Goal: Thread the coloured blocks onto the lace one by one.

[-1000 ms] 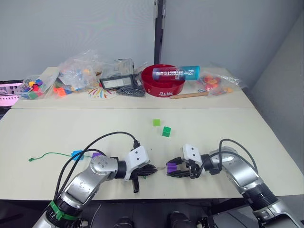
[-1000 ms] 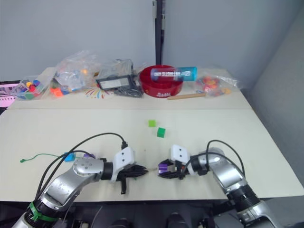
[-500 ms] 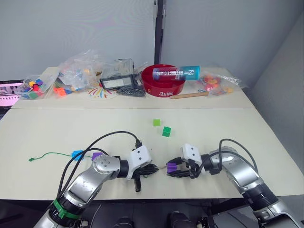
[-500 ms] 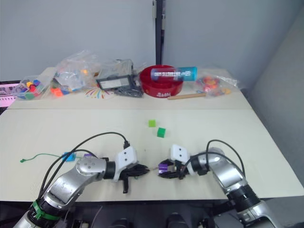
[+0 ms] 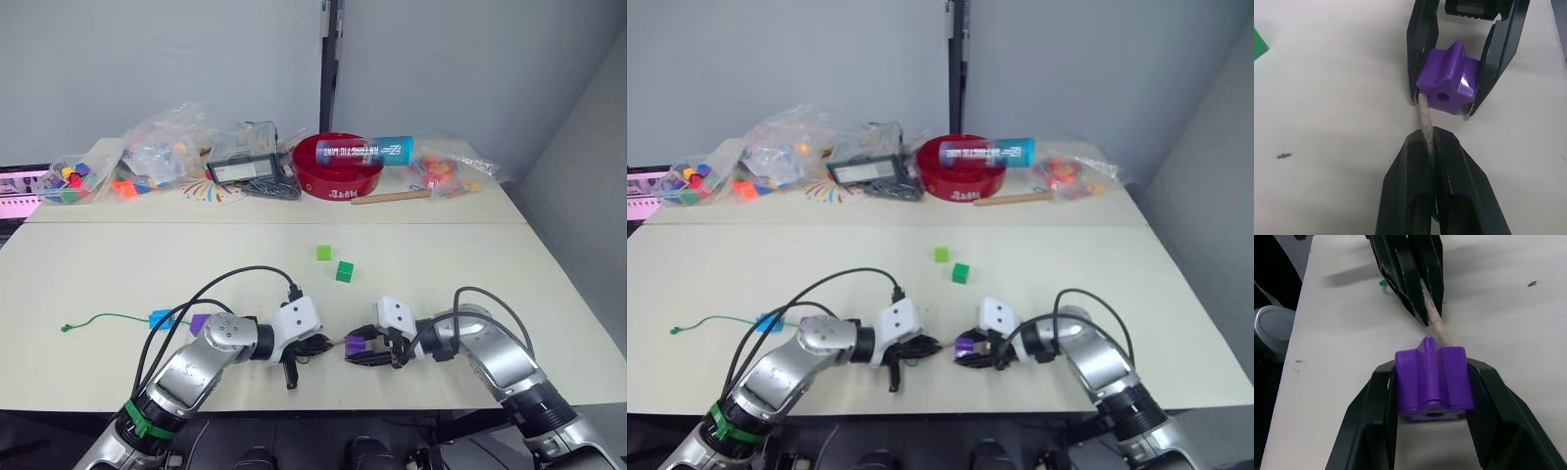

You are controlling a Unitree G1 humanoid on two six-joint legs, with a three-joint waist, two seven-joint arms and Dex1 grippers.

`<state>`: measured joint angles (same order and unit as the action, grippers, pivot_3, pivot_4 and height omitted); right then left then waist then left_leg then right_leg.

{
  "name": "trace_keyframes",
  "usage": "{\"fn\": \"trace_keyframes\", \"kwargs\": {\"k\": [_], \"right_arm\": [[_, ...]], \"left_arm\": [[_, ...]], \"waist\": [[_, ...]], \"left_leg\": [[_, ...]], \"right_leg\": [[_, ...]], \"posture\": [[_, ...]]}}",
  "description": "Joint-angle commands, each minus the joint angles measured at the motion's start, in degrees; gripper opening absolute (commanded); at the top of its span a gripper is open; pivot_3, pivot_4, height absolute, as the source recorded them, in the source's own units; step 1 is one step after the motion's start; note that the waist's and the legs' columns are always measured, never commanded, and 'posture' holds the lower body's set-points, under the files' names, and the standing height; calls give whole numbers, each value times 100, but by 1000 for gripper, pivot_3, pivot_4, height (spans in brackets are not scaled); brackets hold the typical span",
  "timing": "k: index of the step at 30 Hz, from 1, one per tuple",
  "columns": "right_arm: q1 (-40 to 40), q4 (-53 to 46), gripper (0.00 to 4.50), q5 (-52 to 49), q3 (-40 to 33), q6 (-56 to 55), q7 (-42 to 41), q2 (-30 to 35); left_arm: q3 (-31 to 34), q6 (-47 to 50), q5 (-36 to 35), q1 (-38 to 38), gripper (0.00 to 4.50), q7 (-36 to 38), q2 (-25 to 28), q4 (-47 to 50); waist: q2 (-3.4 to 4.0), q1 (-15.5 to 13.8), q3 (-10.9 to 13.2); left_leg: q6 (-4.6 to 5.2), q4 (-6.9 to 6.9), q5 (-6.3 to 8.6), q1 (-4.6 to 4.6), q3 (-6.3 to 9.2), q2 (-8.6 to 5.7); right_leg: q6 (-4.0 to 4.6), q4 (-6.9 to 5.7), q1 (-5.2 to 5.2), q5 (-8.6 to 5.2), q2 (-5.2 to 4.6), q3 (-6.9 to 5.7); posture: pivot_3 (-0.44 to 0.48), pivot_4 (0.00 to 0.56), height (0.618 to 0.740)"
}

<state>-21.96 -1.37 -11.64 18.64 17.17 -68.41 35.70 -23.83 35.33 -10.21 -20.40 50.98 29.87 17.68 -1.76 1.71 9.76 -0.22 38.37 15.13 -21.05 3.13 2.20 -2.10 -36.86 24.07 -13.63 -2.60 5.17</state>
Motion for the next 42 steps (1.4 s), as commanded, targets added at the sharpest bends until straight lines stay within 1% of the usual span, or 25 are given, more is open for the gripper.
{"fn": "trace_keyframes", "kwargs": {"k": [1,7,24,42], "right_arm": [[24,-28,1387,179,104,107,130,-35],[33,79,1387,255,82,41,156,-17],[25,174,1387,293,78,4,143,-50],[-30,263,1387,295,89,-62,109,-62]], "left_arm": [[-354,-137,-78,-110,0,237,-209,74],[-191,-50,-132,-47,0,445,23,296],[140,262,-187,212,0,259,104,564],[413,338,-296,376,0,185,340,740]], "waist": [[-1,-7,0],[-1,3,-1],[-1,59,-1],[-1,67,-1]], "left_leg": [[0,0,0,1,0,0],[0,0,0,1,0,1],[0,-1,0,1,3,2],[0,-1,0,1,1,2]], "right_leg": [[0,0,-1,0,0,0],[0,-1,1,0,1,0],[0,-3,3,0,2,-1],[0,-4,3,0,2,0]], "posture": [[0,150,731],[0,150,731],[0,150,731],[0,150,731]]}}
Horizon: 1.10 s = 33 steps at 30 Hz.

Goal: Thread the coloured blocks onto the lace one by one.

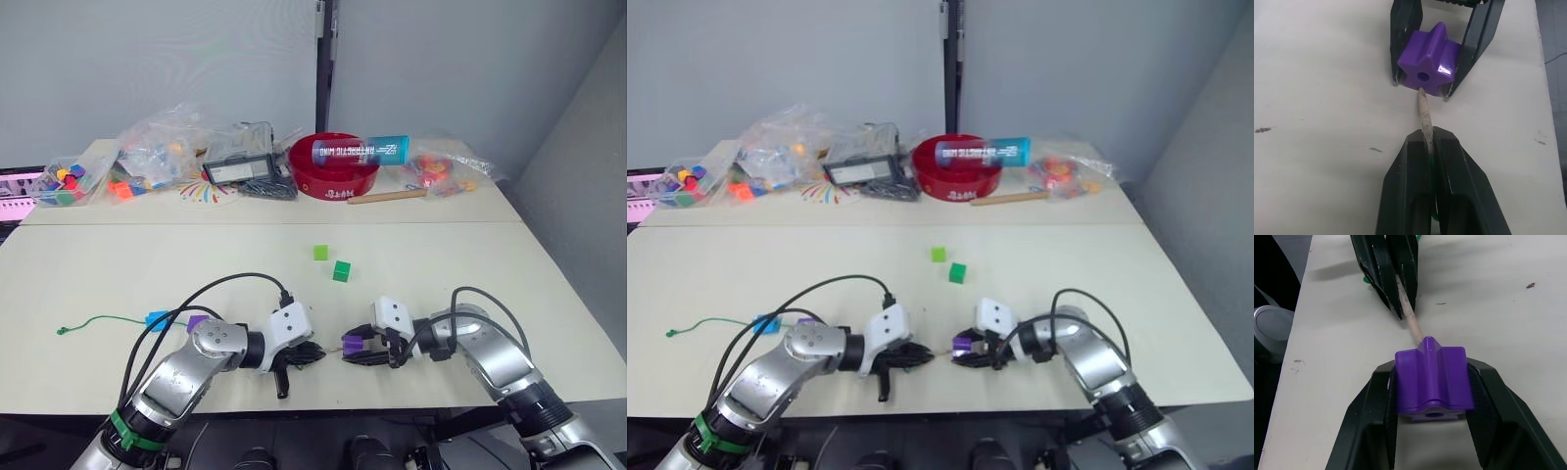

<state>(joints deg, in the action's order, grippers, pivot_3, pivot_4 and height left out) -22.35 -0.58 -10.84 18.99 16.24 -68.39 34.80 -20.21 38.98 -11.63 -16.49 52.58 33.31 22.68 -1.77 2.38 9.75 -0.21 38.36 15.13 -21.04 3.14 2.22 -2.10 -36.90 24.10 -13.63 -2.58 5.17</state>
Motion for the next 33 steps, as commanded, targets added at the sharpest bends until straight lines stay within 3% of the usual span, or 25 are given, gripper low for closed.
{"fn": "trace_keyframes", "kwargs": {"k": [1,33], "right_arm": [[7,185,1387,213,55,31,107,25],[48,141,1387,238,88,33,139,45]], "left_arm": [[54,-27,-154,-15,0,14,-5,242],[59,-42,-415,-177,0,167,-199,341]], "waist": [[0,1,0],[0,-1,0]], "left_leg": [[0,0,0,0,0,0],[0,0,0,0,0,-1]], "right_leg": [[0,0,0,0,0,0],[0,0,-1,0,-1,0]], "posture": [[0,150,731],[0,150,731]]}}
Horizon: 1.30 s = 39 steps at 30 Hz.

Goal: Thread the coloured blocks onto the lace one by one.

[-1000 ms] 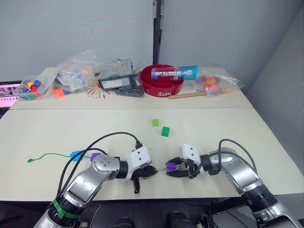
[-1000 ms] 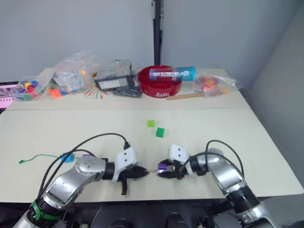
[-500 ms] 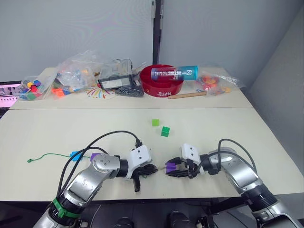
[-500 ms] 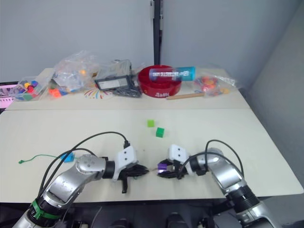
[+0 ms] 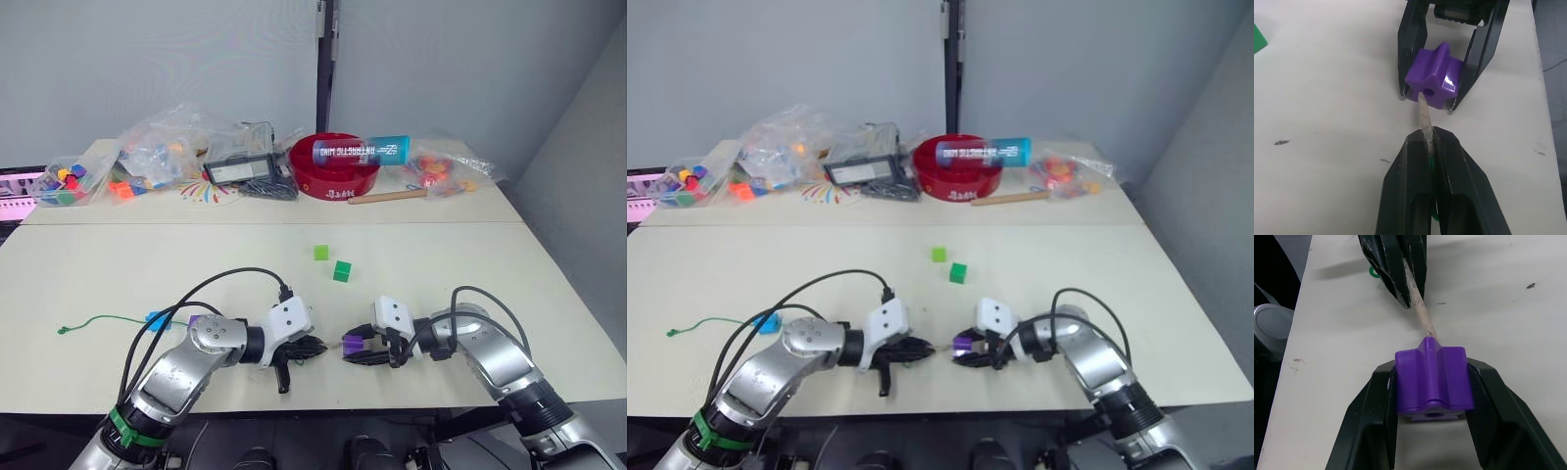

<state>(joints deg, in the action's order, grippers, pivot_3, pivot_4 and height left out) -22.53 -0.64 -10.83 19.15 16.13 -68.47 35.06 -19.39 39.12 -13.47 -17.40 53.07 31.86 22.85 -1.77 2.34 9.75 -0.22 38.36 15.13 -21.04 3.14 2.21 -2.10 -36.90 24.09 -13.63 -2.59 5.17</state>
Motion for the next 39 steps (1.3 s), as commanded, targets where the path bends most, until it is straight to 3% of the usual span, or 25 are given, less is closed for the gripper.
{"fn": "trace_keyframes", "kwargs": {"k": [1,12,21,30,39], "right_arm": [[54,169,1387,246,75,37,152,11],[44,149,1387,228,89,49,136,8],[8,64,1387,177,66,106,137,-19],[-4,40,1387,203,78,149,201,-72],[-9,32,1387,234,79,157,272,-176]], "left_arm": [[-16,-37,-248,-80,0,126,-29,336],[-53,-114,-179,-127,0,15,-124,211],[-623,-836,169,-344,0,281,-342,-586],[-937,-1149,432,-672,0,363,-941,-1015],[-909,-1007,545,-724,0,464,-850,-943]], "waist": [[0,4,0],[0,4,0],[0,-18,0],[0,-22,-2],[0,-22,-2]], "left_leg": [[0,0,0,-1,0,1],[0,0,0,0,1,1],[0,1,0,1,0,-1],[0,3,0,1,0,-3],[0,6,0,1,0,-4]], "right_leg": [[0,0,2,0,1,0],[0,-1,2,0,1,0],[0,1,-2,0,0,0],[0,0,-4,1,0,1],[-2,-1,-5,2,-1,2]], "posture": [[0,150,731],[0,150,731],[0,150,731],[0,150,731],[0,150,731]]}}
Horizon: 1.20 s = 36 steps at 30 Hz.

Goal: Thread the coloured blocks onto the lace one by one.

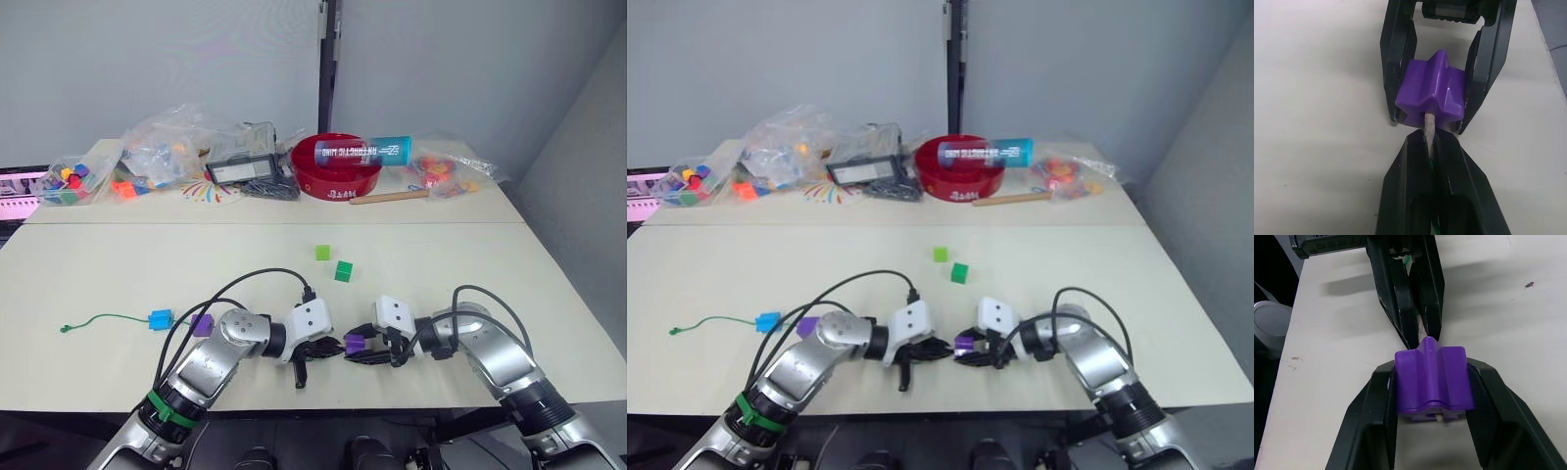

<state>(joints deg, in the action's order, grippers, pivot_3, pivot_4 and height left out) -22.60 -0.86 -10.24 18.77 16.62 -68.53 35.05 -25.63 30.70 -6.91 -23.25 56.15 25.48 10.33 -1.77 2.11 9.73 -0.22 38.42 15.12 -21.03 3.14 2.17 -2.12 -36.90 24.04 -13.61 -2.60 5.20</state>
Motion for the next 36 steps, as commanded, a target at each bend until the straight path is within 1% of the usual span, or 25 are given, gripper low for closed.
{"fn": "trace_keyframes", "kwargs": {"k": [1,3,5,6,8,9,14,16,19,23,26,29,35,36], "right_arm": [[-11,41,1387,167,117,126,289,-216],[-11,29,1387,181,119,139,295,-253],[2,36,1387,210,115,132,292,-249],[12,34,1387,214,104,137,293,-244],[34,30,1387,223,87,141,297,-239],[45,32,1387,227,82,141,305,-238],[75,66,1387,248,50,140,337,-249],[73,78,1387,249,45,134,345,-253],[48,128,1387,254,37,114,366,-264],[19,184,1387,248,31,90,391,-260],[24,198,1387,248,26,76,387,-242],[41,168,1387,242,21,93,391,-225],[60,94,1387,235,11,140,412,-201],[62,80,1387,233,6,151,418,-197]], "left_arm": [[-398,-254,48,-117,0,127,-211,126],[-477,-353,197,-93,0,123,-219,-47],[-365,-362,153,-109,0,176,-229,-1],[-264,-317,72,-119,690,217,-214,79],[-124,-310,34,-126,1171,222,-161,194],[-76,-313,41,-118,1617,229,-110,248],[240,-154,-130,-26,3198,348,190,574],[408,-35,-257,43,3198,390,352,722],[683,94,-494,259,3198,529,735,915],[845,-141,-480,484,3198,553,1071,675],[926,-294,-497,492,3198,485,1059,430],[950,-388,-529,442,3198,394,904,270],[828,-545,-443,411,3198,381,723,-73],[776,-569,-428,436,2941,399,710,-108]], "waist": [[0,2,0],[0,2,-3],[0,4,-9],[0,6,-9],[0,14,-9],[-3,22,-9],[-2,87,-9],[-2,87,-9],[-2,144,-8],[-2,161,-8],[-2,154,-8],[-2,151,-8],[-2,154,-8],[-2,151,-8]], "left_leg": [[0,0,0,0,0,0],[0,0,0,2,0,0],[0,0,0,8,0,0],[0,0,0,12,-1,0],[0,0,0,15,-1,0],[0,0,0,16,-1,1],[1,-7,0,11,0,7],[1,-10,0,11,-1,7],[1,-11,0,13,-3,10],[1,-14,0,19,-2,9],[1,-13,0,18,-3,9],[1,-13,0,18,-2,9],[1,-13,0,17,-2,9],[1,-13,0,17,-3,9]], "right_leg": [[0,0,0,0,0,0],[0,0,-1,0,1,0],[0,0,-8,0,0,0],[0,0,-12,0,0,0],[0,0,-13,0,1,1],[0,-1,-13,0,1,1],[2,-10,5,-1,12,6],[2,-10,6,-1,11,7],[3,-12,6,-1,13,9],[2,-14,5,-2,13,7],[2,-12,4,-2,13,7],[3,-13,4,-2,13,6],[4,-13,6,-1,13,7],[4,-13,5,-1,13,7]], "posture": [[0,150,731],[0,150,731],[0,150,731],[0,150,731],[0,150,731],[0,150,731],[0,150,731],[0,150,731],[0,150,731],[0,150,731],[0,150,731],[0,150,731],[0,150,731],[0,150,731]]}}
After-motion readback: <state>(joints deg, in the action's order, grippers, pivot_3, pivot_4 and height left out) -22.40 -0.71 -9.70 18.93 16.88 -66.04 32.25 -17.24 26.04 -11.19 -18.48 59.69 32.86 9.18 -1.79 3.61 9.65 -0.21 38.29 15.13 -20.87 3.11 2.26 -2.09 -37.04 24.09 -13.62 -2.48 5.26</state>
